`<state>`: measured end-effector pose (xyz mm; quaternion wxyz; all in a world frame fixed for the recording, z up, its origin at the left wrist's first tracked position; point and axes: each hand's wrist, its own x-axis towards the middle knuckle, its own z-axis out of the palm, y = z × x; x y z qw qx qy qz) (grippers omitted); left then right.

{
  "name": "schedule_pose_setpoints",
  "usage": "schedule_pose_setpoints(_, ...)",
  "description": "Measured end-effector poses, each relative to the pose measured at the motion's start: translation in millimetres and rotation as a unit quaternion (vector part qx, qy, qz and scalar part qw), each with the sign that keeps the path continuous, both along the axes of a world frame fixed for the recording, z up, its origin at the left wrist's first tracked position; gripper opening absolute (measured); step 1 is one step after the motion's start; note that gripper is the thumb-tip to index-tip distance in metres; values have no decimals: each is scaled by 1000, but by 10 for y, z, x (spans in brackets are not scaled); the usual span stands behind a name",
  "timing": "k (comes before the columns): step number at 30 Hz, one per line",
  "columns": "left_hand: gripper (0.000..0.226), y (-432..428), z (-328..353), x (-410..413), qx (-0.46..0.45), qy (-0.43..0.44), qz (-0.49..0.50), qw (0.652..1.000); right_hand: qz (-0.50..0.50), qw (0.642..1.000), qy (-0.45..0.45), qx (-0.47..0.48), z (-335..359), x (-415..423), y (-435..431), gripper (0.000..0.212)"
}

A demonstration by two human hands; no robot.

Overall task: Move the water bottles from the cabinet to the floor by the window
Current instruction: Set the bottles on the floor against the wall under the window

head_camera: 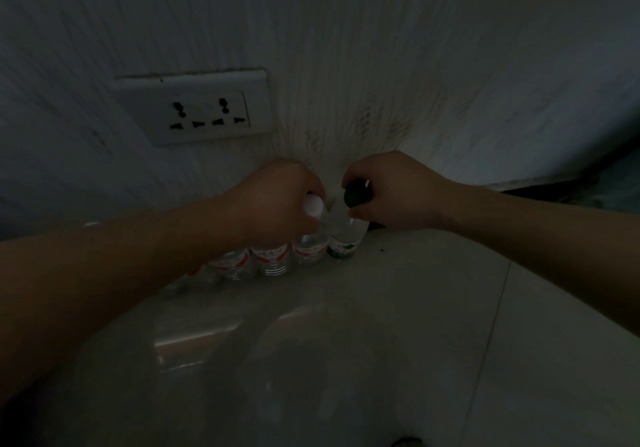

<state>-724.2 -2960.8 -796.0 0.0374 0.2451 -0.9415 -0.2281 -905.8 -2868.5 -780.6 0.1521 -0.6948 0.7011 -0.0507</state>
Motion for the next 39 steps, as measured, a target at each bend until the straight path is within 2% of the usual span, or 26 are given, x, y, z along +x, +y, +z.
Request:
schedule_pose_setpoints(7, 23, -29, -82, -5, -20, -14, -17, 1000, 1, 1000, 1, 11, -63, -18, -22, 44)
schedule_pose_setpoints(10, 28, -52, -116, -12, -20, -23, -30, 999, 0, 1000, -7, 12, -76, -27, -28, 44)
schedule_pose_setpoints(20, 10, -84, -199, -12, -26, -1, -39, 999, 6, 1000, -14, 3, -104, -46, -13, 44)
schedule_pose_setpoints(28, 31, -63, -201, -42, -43, -6, -35, 998, 15, 1000, -3, 1, -129, -73, 24, 49)
schedule_pose_setpoints(35, 35, -61, -212, -38, -34, -11, -28, 999, 19, 1000, 1, 10, -133, -96, 34, 55)
schedule_pose_setpoints(39, 29, -56, -230, -31, -45, -7, -27, 999, 15, 1000, 2, 13, -138, -114, 47, 56)
